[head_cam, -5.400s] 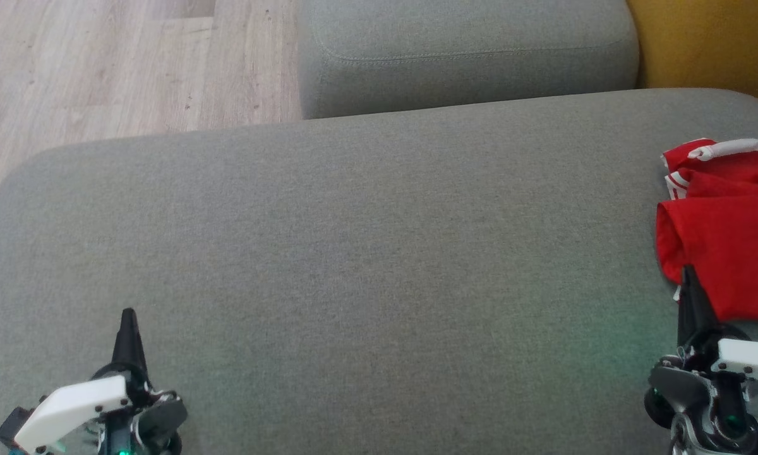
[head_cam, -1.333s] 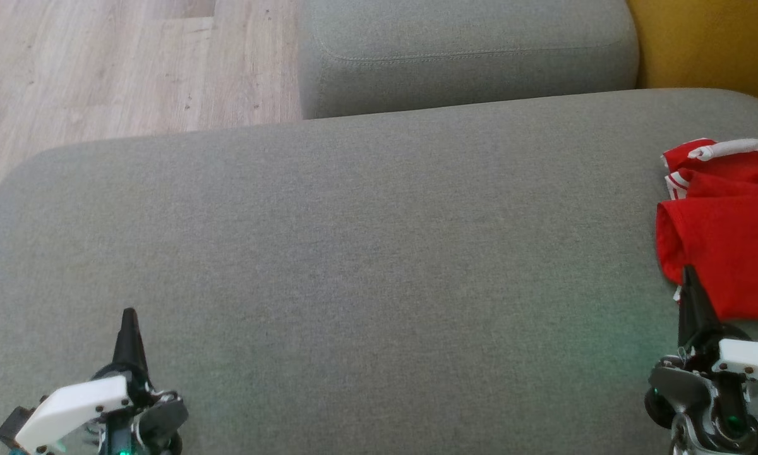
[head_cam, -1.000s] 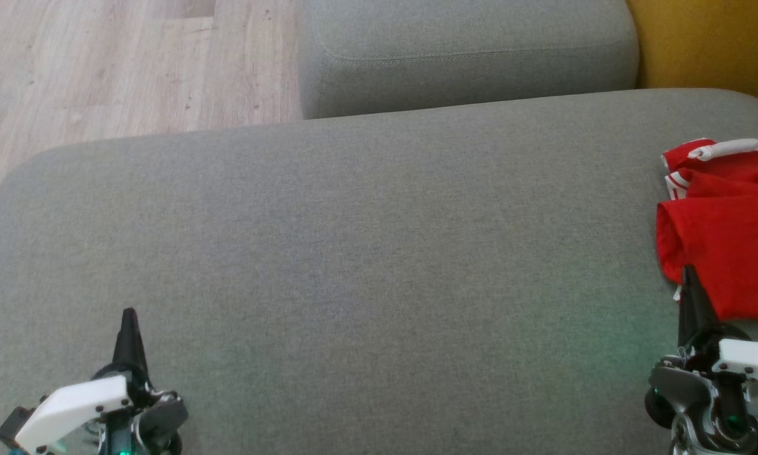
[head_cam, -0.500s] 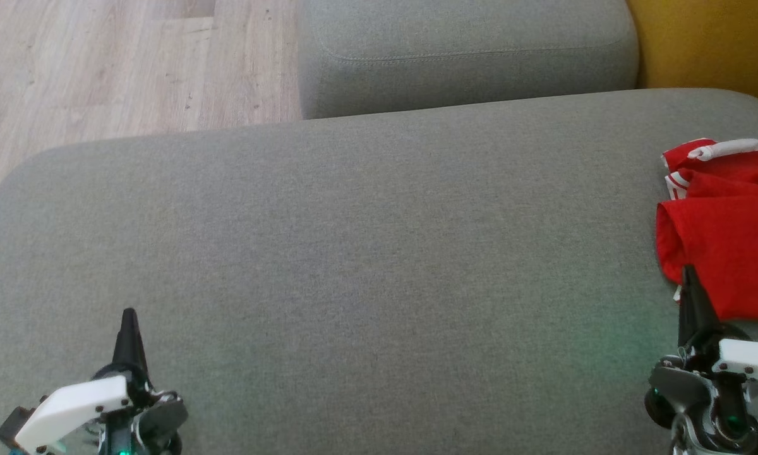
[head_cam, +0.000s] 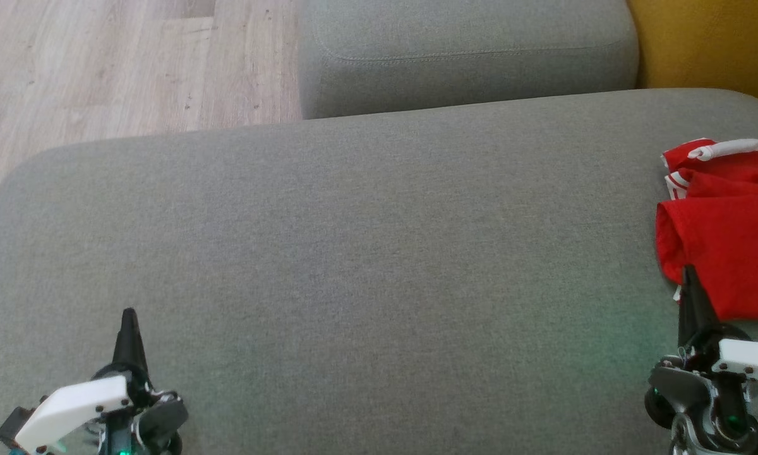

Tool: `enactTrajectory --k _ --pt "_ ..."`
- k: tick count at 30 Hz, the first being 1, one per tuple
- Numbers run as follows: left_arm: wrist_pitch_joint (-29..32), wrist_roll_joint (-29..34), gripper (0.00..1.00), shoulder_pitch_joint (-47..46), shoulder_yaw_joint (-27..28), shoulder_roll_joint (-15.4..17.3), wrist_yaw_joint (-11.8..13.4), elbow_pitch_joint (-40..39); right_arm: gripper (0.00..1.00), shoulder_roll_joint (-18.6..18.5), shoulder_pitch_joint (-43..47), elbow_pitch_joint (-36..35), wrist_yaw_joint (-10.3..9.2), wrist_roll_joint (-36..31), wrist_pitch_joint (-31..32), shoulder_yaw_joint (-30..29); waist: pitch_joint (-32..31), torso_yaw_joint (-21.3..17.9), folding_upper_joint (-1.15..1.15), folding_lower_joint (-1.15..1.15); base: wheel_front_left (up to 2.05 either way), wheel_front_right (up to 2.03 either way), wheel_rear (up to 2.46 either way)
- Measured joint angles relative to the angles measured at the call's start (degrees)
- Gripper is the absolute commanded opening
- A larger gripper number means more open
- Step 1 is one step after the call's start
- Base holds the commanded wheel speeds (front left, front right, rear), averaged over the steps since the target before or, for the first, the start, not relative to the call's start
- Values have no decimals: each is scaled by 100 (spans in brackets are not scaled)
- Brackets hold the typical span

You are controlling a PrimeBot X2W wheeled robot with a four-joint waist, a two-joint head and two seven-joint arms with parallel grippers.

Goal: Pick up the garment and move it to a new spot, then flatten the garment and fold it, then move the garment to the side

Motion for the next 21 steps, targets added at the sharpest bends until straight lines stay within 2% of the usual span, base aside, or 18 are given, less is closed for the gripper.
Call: enactTrajectory --k 21 --pt "0 1 0 0 2 -2 0 0 0 0 0 0 0 0 0 -1 0 0 0 0 0 0 0"
